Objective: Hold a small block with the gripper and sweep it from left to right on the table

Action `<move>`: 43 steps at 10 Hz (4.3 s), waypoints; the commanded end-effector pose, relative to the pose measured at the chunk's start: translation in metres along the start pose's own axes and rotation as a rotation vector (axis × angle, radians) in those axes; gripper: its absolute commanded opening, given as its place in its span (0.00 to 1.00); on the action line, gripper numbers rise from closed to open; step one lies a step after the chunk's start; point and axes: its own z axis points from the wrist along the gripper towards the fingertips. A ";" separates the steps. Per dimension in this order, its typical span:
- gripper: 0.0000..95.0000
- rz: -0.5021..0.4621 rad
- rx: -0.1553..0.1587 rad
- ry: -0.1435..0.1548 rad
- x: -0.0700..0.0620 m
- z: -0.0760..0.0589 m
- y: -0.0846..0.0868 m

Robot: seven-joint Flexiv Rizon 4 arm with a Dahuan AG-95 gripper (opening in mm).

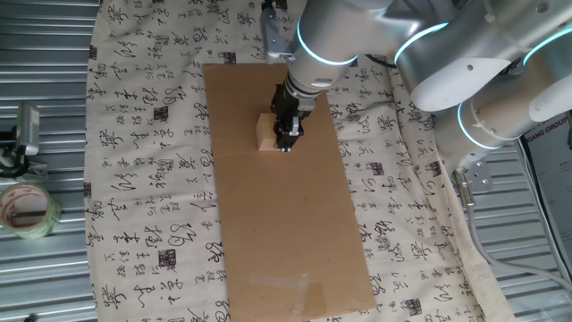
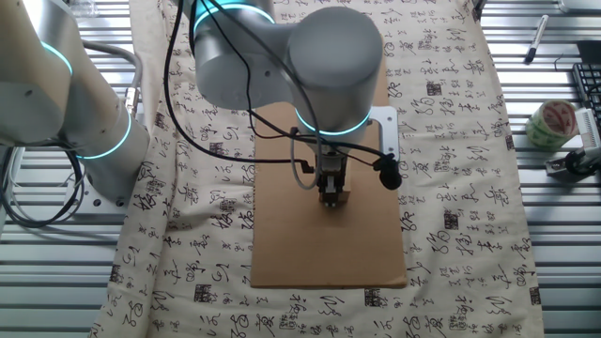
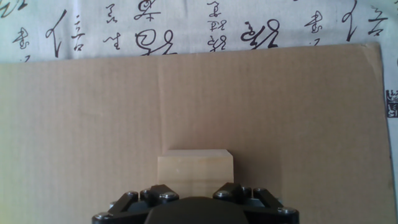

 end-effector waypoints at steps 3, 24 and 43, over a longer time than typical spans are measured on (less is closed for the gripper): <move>0.00 -0.004 0.009 0.008 0.000 -0.002 0.000; 0.00 0.028 0.013 0.019 -0.002 -0.003 0.016; 0.00 0.071 0.023 0.009 -0.005 -0.004 0.032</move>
